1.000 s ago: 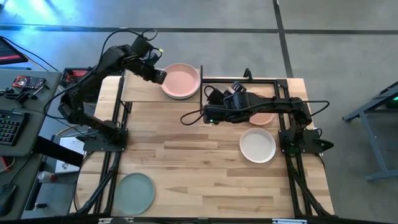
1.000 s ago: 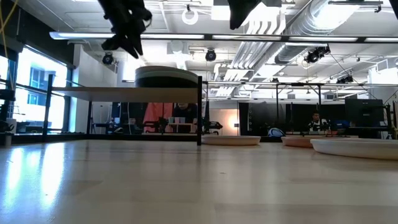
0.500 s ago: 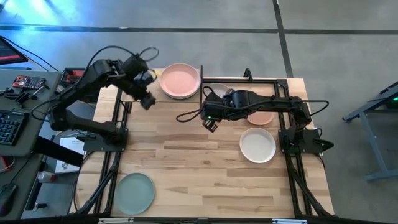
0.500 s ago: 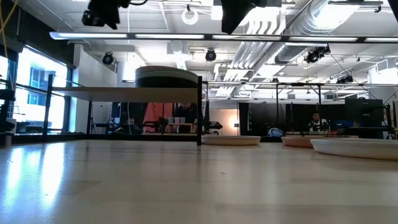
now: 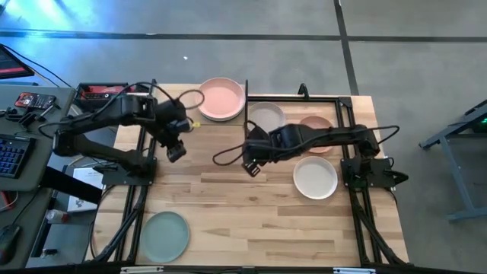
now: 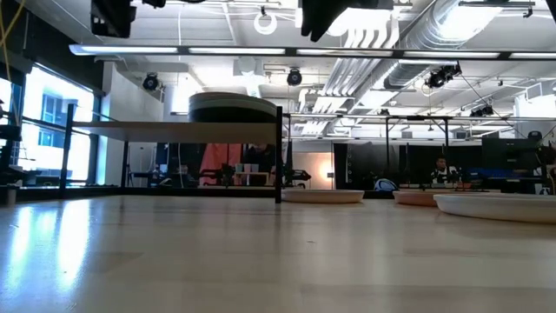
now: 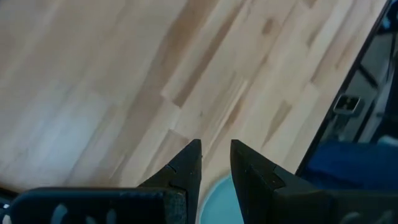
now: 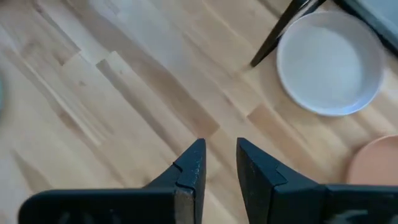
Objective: Place and stack plates onto a shelf
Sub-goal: Put the bottom white plate on the shelf
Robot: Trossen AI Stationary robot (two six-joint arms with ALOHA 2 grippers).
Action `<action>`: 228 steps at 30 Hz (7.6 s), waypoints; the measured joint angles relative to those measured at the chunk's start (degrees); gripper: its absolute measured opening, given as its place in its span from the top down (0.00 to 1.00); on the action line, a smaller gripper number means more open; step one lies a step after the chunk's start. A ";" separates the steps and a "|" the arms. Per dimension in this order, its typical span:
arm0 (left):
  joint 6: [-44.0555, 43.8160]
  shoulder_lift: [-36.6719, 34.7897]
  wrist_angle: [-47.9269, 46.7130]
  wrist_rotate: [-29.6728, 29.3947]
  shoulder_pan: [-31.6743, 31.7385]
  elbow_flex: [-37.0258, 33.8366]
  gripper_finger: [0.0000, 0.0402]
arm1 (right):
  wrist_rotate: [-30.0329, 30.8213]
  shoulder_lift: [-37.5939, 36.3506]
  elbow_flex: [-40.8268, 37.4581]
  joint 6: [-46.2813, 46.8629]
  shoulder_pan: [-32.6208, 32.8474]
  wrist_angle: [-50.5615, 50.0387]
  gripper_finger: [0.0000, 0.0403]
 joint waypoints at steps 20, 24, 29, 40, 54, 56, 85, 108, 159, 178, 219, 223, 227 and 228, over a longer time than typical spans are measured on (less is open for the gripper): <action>-11.05 -0.66 6.07 -3.15 -17.77 -12.50 0.82 | -1.91 6.42 -0.02 16.28 9.82 0.96 0.73; -13.93 -0.67 10.92 -3.16 -20.58 -14.36 0.82 | -1.91 7.69 0.00 19.54 12.03 0.97 0.69; -17.47 -0.65 15.87 -3.24 -24.05 -17.05 0.82 | -1.89 10.34 0.00 22.63 14.24 -0.35 0.68; -23.96 -0.65 25.58 -6.17 -30.85 -22.34 0.82 | -4.43 15.46 -2.13 29.18 17.14 -8.92 0.68; -27.55 -0.65 31.64 -7.94 -34.46 -24.55 0.82 | -10.93 15.33 -15.79 36.56 20.06 -10.55 0.68; -27.57 -0.65 31.69 -8.76 -34.47 -24.55 0.82 | -12.41 15.34 -17.85 37.26 20.39 -10.46 0.68; -27.95 -0.65 31.69 -10.66 -34.45 -24.55 0.82 | -14.49 15.33 -32.78 33.51 17.97 -5.82 0.68; -27.90 -0.65 31.69 -13.53 -34.40 -24.55 0.82 | -17.50 15.22 -37.18 31.79 16.41 -0.71 0.98; -56.39 -0.63 33.57 -12.29 -34.32 -24.55 0.82 | -17.23 12.95 12.24 -48.64 15.71 -2.69 1.00; -74.73 -0.63 39.88 -19.56 -34.32 -24.55 0.82 | -16.66 12.97 11.45 -77.04 15.88 -3.03 1.00; -65.68 -0.61 41.04 -20.90 -29.82 -24.55 0.88 | -12.52 12.97 11.45 -82.71 11.59 -0.47 1.00; -63.04 -0.59 40.94 -21.52 -29.71 -24.55 0.96 | -12.58 12.97 11.45 -82.36 11.59 -0.13 1.00; -61.79 -0.59 40.97 -21.73 -29.73 -24.55 0.98 | -12.90 12.97 11.45 -82.15 11.75 0.54 1.00; -61.68 -0.59 40.90 -21.73 -29.73 -24.55 0.98 | -12.85 12.97 11.45 -81.73 11.73 0.71 1.00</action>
